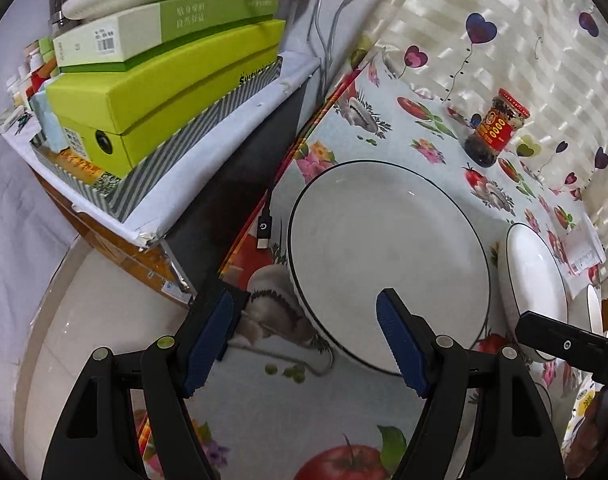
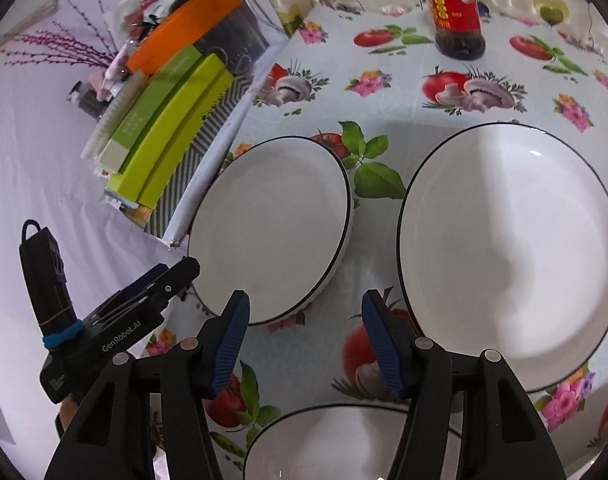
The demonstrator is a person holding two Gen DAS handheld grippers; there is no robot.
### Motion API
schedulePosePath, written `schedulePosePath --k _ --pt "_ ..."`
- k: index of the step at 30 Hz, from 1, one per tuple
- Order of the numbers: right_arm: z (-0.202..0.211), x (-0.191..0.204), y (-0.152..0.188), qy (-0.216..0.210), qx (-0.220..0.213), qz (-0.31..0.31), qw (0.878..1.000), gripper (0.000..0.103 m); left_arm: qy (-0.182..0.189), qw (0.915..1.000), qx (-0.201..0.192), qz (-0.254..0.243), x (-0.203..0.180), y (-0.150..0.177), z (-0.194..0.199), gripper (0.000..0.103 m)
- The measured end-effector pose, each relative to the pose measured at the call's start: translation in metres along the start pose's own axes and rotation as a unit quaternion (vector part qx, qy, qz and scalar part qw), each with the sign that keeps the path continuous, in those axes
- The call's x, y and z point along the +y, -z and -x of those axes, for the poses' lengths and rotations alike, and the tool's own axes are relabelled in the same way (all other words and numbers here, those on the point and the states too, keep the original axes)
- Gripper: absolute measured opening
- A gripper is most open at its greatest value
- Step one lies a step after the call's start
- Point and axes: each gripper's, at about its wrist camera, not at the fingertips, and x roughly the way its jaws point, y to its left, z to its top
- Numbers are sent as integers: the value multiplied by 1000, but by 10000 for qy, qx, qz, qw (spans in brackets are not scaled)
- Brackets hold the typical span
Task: Organize plates and bowls
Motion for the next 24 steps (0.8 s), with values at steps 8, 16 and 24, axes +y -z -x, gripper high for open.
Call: schedulePosePath --k 8,16,24 --pt "-22 -6 -11 68 153 -117 9998 59 68 9999 55 -77 -3 -5 -9 74" --pt "-41 2 -18 222 244 35 9995 36 7 9998 153 -124 2 -8 -20 49" --pt "-49 -2 -27 355 213 -18 9991 35 75 9997 235 -86 7 -12 -31 23"
